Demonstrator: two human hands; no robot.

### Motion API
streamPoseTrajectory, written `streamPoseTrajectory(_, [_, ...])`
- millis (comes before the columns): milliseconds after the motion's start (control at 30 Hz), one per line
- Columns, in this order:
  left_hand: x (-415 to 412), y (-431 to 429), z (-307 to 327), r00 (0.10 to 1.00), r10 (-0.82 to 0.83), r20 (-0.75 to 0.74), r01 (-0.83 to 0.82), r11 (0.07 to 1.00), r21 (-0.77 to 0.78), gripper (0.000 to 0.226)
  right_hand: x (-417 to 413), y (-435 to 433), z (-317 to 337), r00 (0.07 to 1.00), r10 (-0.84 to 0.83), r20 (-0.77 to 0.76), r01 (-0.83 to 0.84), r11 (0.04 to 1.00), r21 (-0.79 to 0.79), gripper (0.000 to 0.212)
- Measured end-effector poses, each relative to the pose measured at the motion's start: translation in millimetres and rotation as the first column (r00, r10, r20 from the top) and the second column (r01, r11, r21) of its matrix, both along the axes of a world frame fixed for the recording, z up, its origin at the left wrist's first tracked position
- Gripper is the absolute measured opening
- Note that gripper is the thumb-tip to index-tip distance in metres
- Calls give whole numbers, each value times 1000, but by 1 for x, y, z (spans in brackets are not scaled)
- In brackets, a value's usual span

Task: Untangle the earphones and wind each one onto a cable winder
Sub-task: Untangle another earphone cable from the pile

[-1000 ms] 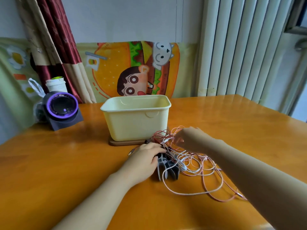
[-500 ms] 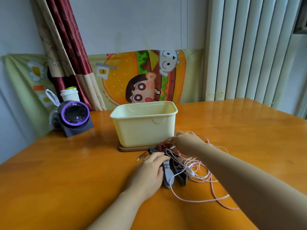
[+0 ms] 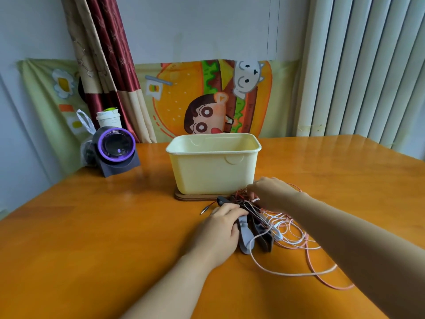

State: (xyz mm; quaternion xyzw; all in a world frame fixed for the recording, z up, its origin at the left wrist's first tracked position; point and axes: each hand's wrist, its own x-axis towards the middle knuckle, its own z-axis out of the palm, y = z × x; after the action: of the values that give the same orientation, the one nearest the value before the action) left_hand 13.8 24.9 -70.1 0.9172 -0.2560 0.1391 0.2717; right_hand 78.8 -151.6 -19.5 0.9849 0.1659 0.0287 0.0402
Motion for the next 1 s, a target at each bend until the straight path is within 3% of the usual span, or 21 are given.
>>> streamPoseTrajectory(100, [0,1,-1,1000,-4,2,4,1000,3,41,-2,-1,1,999,-11,40,9,999,49,21])
streamPoseTrajectory(333, [6,2,-2,999,4,41,-1,998,-68,39,-20,-15,48,980,11,198,-91,911,402,17])
streamPoseTrajectory(400, [7,2,8,989,85,124,-60,979,-192,33,-30,-17,65,968,31,250,-141,888,437,16])
streamPoseTrajectory(500, [9,3,46,941,260,216,-117,850,-515,30,-44,-16,84,947,59,315,-203,871,448,14])
streamPoseTrajectory(567, [10,-1,78,945,243,220,-68,801,-595,27,-49,-15,93,935,76,345,-236,861,450,11])
streamPoseTrajectory(667, [15,-13,114,980,93,176,12,855,-518,18,-54,-9,103,925,91,369,-269,842,467,6])
streamPoseTrajectory(800, [26,-23,132,996,-89,0,80,894,-440,26,-57,-7,108,927,67,369,-284,768,573,11])
streamPoseTrajectory(900, [31,-22,137,993,-106,-42,83,920,-383,19,-61,-14,111,941,31,337,-274,652,707,7])
streamPoseTrajectory(1000, [31,-17,140,989,-142,-35,119,919,-375,22,-61,-23,114,975,2,223,-196,486,852,19])
